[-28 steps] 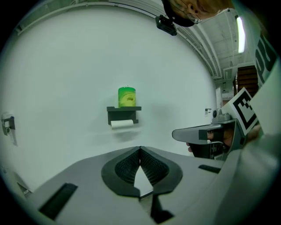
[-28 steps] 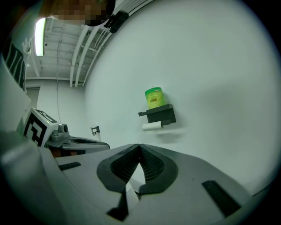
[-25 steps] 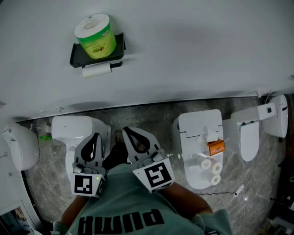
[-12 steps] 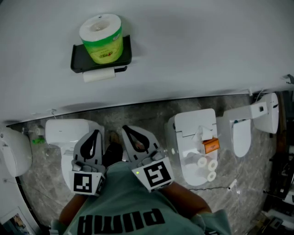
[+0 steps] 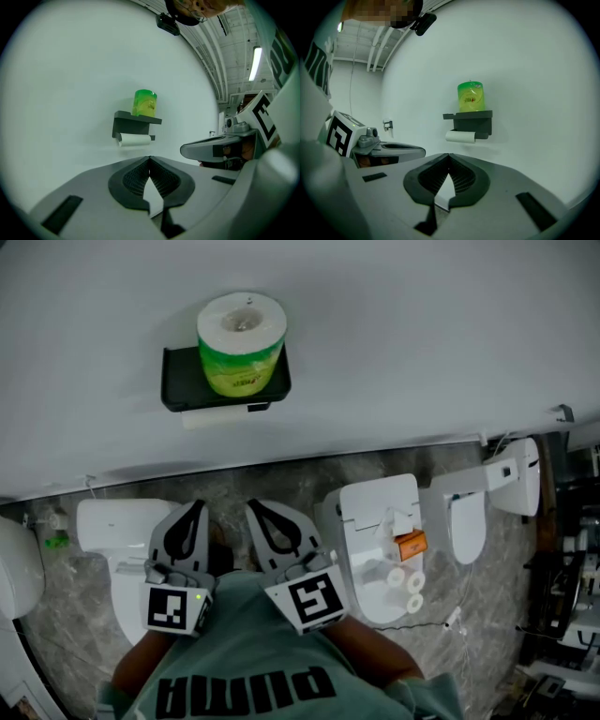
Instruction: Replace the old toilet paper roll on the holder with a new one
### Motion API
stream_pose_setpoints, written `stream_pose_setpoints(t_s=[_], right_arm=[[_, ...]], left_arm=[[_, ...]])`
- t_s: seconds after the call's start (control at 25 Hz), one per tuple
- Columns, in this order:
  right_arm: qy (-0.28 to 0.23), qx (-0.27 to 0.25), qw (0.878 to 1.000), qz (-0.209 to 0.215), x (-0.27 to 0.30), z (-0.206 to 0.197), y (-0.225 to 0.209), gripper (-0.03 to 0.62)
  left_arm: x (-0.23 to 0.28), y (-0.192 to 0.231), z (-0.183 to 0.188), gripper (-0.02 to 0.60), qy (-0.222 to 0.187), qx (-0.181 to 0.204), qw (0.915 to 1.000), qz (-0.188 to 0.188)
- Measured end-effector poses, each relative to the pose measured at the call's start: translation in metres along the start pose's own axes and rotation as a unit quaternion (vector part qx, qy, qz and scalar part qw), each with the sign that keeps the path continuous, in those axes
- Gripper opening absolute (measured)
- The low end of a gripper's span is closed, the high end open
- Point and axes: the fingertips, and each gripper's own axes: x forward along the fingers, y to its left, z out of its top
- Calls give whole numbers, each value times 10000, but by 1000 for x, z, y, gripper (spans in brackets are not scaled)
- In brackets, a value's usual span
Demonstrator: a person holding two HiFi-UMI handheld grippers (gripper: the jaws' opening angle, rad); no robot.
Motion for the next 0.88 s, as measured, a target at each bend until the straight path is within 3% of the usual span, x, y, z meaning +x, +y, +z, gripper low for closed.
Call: stream_pose_setpoints(t_s=[0.24,0.52,0.88], right_arm=[[-46,427,9983,-396,13,10,-15,3],[7,447,9973,-590,33,15,-13,3],[168,893,9915,-925,45,5,-22,3]], left_arm=[[8,16,1,5,-18,232,9993,-303],[20,30,18,5,-188,-87,9985,-509],[32,47,20,5,-155,-72,9963,-846]])
